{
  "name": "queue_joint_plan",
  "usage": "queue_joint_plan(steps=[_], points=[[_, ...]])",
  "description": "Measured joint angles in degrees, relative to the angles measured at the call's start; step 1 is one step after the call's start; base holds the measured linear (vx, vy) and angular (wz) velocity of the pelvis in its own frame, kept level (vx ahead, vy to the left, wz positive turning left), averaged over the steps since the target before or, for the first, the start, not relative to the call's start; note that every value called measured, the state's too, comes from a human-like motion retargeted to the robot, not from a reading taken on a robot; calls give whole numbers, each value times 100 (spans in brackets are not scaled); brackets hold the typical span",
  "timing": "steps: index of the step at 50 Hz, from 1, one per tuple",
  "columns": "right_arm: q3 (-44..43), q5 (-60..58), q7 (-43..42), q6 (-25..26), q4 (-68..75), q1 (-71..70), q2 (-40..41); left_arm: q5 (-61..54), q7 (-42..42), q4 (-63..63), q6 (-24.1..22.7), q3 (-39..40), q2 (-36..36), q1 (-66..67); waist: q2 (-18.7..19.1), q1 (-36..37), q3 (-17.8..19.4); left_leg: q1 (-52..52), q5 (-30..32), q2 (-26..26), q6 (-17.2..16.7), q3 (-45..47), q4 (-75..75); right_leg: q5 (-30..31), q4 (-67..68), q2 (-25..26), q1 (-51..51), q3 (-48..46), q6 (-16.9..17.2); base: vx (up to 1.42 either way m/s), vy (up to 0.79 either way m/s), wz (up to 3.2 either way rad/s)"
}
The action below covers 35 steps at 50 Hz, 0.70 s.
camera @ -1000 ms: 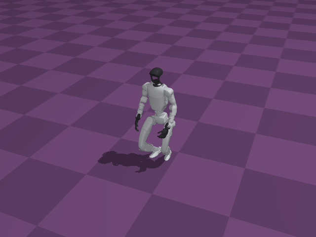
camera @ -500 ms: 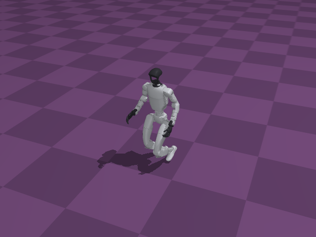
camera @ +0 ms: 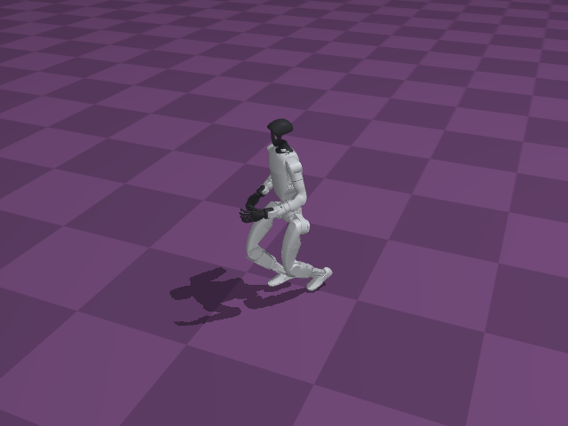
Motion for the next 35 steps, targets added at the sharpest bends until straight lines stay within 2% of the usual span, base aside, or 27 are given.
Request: queue_joint_plan(steps=[3, 5, 8, 12, 14, 15, 17, 18, 21, 24, 26, 28, 30, 32, 33, 35], points=[[-123, 109, 37, 59, 56, 423, -6, 34, -216, -503, -174, -143, 128, -221, 236, 24, -101, 33, 1196, 568, -471, 16, 316, 310, -1066, 495, 148, -264, 181, 96, -13, -105], [-223, 183, 23, 99, 61, 606, 29, 70, -374, -710, -199, -234, 200, -307, 359, 144, -109, -15, 1387, 976, -506, 38, 746, 412, -1538, 759, 362, -471, 230, 92, -11, -98], [-352, 238, -82, 111, 52, 625, 105, 151, -461, -779, -115, -198, 242, -150, 327, 315, -114, -252, 824, 1415, -165, 106, 1803, -63, -1201, 836, 539, -576, -65, 91, -9, -91], [-579, 12, -418, 96, 123, -63, 175, 432, -321, -89, 280, 158, 210, 532, 295, 759, 171, -998, -151, 2169, 443, 14, 3532, -1450, -607, 1229, 921, -587, -938, 92, -9, -113], [-687, -165, -722, 37, 67, -654, 214, 469, -221, 607, 510, 335, 41, 994, 355, 1133, 232, -1721, -545, 2407, 719, -85, 3927, -1450, -818, 1532, 1158, -478, -1028, 95, -2, -162], [-762, -205, -851, 3, -62, -897, 231, 463, -228, 934, 598, 387, -52, 1246, 344, 1306, 213, -2071, -688, 2354, 818, -128, 3958, -1450, -929, 1570, 1353, -424, -985, 109, 4, -108], [-917, -85, -942, -60, -669, -1125, 250, 392, -398, 1243, 659, 404, -94, 1884, 22, 1434, 195, -2425, -755, 1648, 910, 39, 3447, -1368, -971, 1215, 1928, -201, -584, 119, 7, -39], [-965, 13, -947, -88, -1017, -1217, 252, 326, -510, 1286, 657, 412, -62, 2206, -205, 1441, 212, -2490, -718, 1202, 925, 193, 2985, -1121, -1037, 980, 2238, -24, -288, 121, 9, -19], [-896, 227, -848, -176, -1896, -1518, 248, 147, -776, 1207, 601, 455, 52, 3021, -578, 1517, 133, -2609, -623, 286, 785, 502, 1324, 226, -1053, 442, 2730, 277, 523, 117, 11, -51], [-651, 368, -629, -209, -2406, -1801, 197, 0, -865, 982, 586, 483, 187, 3445, -802, 1380, 57, -2511, -611, -487, 716, 598, -1, 1218, -445, -105, 2723, 416, 938, 110, 10, -39], [-462, 394, -513, -223, -2522, -1866, 201, -28, -812, 836, 577, 439, 260, 3432, -848, 1232, 56, -2443, -853, -821, 899, 538, -7, 1326, 315, -405, 2550, 445, 909, 106, 3, -37], [-261, 348, -481, -202, -2434, -1814, 248, 34, -661, 694, 528, 383, 327, 3175, -850, 1048, 93, -2368, -1378, -998, 1227, 500, 466, 1078, 1228, -692, 2230, 477, 723, 107, 0, -35], [-64, 211, -584, -179, -1912, -1844, 390, 200, -262, 684, 488, 322, 346, 2391, -1055, 661, 191, -2283, -1630, -1369, 1515, 553, 563, 713, 2121, -1198, 1524, 701, 541, 105, -4, 25], [66, 121, -633, -173, -1179, -1648, 526, 272, 113, 687, 423, 209, 303, 1431, -1152, 220, 157, -1945, -1630, -1608, 1502, 457, 322, 283, 2518, -1467, 656, 940, 366, 112, -12, 29], [106, 155, -552, -178, -886, -1465, 531, 235, 219, 593, 388, 136, 270, 1025, -1088, 61, 120, -1634, -1630, -1644, 1465, 334, 162, 109, 2498, -1445, 281, 1008, 296, 125, -16, -46], [124, 346, -288, -200, -503, -1011, 425, 95, 249, 199, 284, -2, 255, 441, -713, -72, 117, -850, -1630, -1271, 1129, 45, 93, -84, 2030, -993, -203, 865, 136, 136, -20, -136]])
